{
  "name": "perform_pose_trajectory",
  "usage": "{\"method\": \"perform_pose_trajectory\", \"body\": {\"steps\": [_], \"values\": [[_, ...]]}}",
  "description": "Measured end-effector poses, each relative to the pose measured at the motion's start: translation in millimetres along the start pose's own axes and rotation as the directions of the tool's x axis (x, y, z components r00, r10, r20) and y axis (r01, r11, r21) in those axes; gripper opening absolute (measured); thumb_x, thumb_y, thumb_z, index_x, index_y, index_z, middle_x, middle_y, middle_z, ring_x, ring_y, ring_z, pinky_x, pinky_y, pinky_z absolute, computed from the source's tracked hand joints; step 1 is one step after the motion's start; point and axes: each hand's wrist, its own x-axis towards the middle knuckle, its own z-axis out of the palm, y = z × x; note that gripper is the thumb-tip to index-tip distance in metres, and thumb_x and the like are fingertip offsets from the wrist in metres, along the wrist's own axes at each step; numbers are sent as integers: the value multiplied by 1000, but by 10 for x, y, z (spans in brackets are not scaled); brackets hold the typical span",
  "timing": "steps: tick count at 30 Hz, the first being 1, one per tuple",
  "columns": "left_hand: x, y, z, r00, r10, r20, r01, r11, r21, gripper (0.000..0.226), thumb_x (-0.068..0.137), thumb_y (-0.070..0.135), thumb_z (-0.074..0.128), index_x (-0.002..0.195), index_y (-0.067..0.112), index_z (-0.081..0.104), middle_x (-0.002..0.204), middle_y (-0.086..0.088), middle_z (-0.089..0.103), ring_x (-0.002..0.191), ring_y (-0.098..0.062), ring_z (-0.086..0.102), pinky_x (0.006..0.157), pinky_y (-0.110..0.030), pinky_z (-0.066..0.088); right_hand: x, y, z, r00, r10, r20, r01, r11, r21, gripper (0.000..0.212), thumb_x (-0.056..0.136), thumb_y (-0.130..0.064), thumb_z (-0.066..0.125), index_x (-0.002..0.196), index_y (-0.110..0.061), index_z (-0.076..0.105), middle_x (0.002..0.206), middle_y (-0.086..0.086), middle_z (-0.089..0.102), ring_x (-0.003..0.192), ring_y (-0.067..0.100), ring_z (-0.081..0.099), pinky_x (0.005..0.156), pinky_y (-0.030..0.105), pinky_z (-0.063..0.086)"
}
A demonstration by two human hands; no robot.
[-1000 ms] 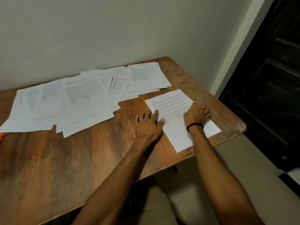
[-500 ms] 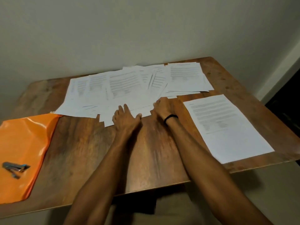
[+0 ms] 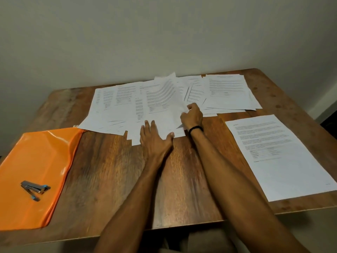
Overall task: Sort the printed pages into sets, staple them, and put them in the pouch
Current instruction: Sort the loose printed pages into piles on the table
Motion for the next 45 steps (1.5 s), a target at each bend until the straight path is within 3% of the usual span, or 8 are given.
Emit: {"method": "perform_pose_trajectory", "body": {"steps": [6,13,19,26,35,40,43,45], "values": [[-53,45,-248,924,-323,-203,142,784,-604,51,97,47,57,139,17,53,142,-5,56,126,-15,53,101,-32,45,22,237,-450,953,190,236,-282,839,465,33,85,5,68,114,-9,61,109,10,69,89,20,69,69,38,62],[117,265,-481,865,-335,373,468,270,-842,30,93,23,68,121,13,65,106,-3,76,98,-27,73,88,-45,59,-89,588,-1115,885,108,453,-313,859,406,39,83,11,69,120,-1,64,111,13,73,106,29,70,82,35,59],[-139,578,-537,925,-106,364,356,572,-739,36,89,-9,61,119,12,59,99,6,66,89,-15,64,70,-25,53,-250,575,-1440,884,-2,467,-145,950,278,11,90,-6,72,100,-11,73,98,-1,75,94,15,71,74,20,56],[-374,1005,-157,884,81,460,340,564,-752,37,92,-3,63,127,6,61,118,-5,72,103,-25,71,87,-38,59,-254,685,-1973,1000,19,17,-18,998,-56,24,86,-16,75,103,-1,70,100,2,70,90,18,64,78,28,52],[-1047,1944,622,786,451,423,-101,769,-631,44,89,0,66,127,19,52,116,13,62,103,4,61,78,-14,53,-239,1305,-2927,912,117,-393,-270,893,-359,19,89,-3,64,107,4,66,110,21,68,101,40,64,74,34,49],[-1202,2141,798,799,418,433,-238,880,-410,55,95,7,63,143,11,37,125,-1,55,94,-8,58,63,-7,47,-239,1626,-2983,919,119,-375,-265,891,-368,9,88,0,63,95,4,67,105,23,68,97,42,64,70,34,49],[-1276,2101,834,828,315,464,-295,948,-118,85,100,27,58,159,14,-1,160,-10,28,131,-23,47,92,-24,51,-220,1800,-2929,922,160,-353,-292,887,-359,5,88,-6,67,85,-2,64,99,20,70,88,38,65,65,31,47],[-1242,2041,904,834,283,473,-306,952,-30,72,98,36,58,155,17,19,156,-15,29,138,-29,36,107,-39,44,-224,1870,-2884,915,171,-365,-307,882,-357,9,88,-11,69,89,-2,68,100,18,70,90,38,65,68,33,51]]}}
